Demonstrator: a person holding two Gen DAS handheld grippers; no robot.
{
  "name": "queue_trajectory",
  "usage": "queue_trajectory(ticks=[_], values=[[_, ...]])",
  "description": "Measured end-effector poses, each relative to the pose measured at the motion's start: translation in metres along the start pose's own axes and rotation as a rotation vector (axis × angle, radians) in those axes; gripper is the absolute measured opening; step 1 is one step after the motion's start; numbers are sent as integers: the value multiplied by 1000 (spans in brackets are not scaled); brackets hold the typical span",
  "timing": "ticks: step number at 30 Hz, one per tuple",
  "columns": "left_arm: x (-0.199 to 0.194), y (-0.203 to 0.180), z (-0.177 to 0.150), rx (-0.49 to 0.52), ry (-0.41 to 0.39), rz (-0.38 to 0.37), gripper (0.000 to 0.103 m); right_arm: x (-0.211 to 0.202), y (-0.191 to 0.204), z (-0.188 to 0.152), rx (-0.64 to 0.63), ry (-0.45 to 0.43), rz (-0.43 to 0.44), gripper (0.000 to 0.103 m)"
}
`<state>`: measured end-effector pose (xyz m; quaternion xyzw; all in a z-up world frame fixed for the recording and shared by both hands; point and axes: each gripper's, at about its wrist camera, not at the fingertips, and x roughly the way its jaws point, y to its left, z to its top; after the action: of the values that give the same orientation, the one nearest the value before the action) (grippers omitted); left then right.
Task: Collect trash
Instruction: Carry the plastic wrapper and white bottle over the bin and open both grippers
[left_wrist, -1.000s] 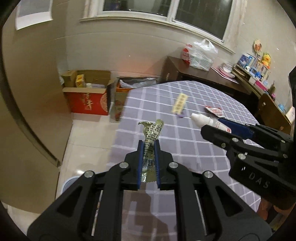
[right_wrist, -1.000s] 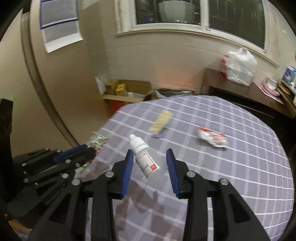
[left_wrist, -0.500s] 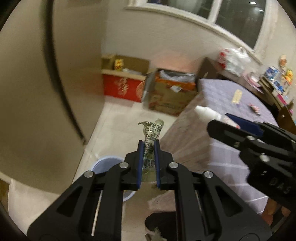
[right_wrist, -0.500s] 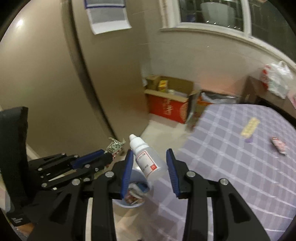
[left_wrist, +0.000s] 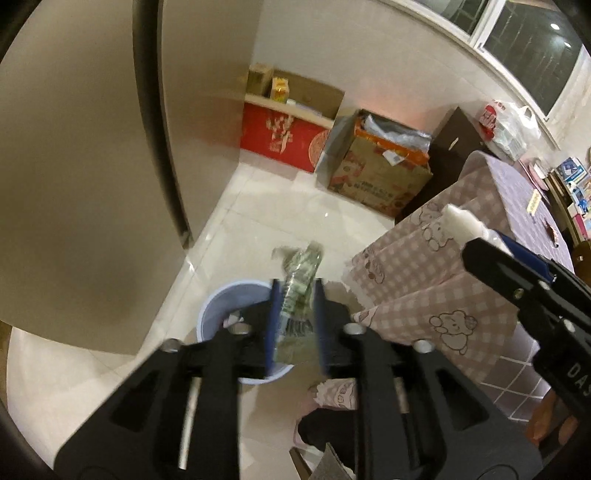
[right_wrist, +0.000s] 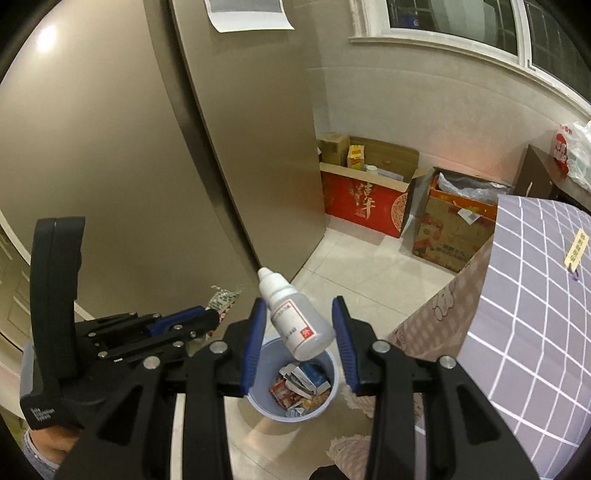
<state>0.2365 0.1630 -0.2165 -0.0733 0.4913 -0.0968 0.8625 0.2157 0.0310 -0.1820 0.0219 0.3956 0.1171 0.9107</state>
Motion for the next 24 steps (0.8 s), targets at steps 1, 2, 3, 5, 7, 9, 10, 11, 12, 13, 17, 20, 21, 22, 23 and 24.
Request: queue_trajectory(ticks=[1,2,3,5,7,9,10,11,12,13,17,20,21,22,23,24], values=[[3,5,0,-15,7,16,59,2,0,-1,3,2,-3,36],[3,8,0,-25,-2,31,60,5,0,-1,7,4,-5,36],[2,12,-2,-35,-15,34,60,6,1,-1,9,6,-7,36],[3,15,-2,-47,-8,21,60,11,2,-2,14,18,-8,37],[2,20,-4,-55,-13,31,60,16,3,-3,14,30,-6,37],[0,22,-4,-55,-19,38,60,20,5,-3,13,36,-6,37],[-3,23,-4,-57,-25,42,60,23,5,-2,14,40,-6,37],[-5,24,-4,-58,-32,45,60,24,7,-2,15,44,-2,37],[-7,25,-3,-61,-35,47,60,26,7,-2,15,45,0,37],[-7,23,-2,-62,-38,48,60,27,8,-2,11,47,1,37],[-11,25,0,-66,-53,58,60,33,12,0,2,51,8,37],[-13,27,-1,-69,-60,66,60,36,15,2,-3,51,12,37],[-14,28,-1,-72,-63,69,60,36,15,2,-3,50,13,37],[-15,28,0,-76,-65,72,60,37,15,2,-4,49,16,37],[-16,29,0,-81,-67,74,60,38,15,3,-6,48,18,37],[-17,31,1,-85,-73,75,60,39,15,4,-8,47,21,37]])
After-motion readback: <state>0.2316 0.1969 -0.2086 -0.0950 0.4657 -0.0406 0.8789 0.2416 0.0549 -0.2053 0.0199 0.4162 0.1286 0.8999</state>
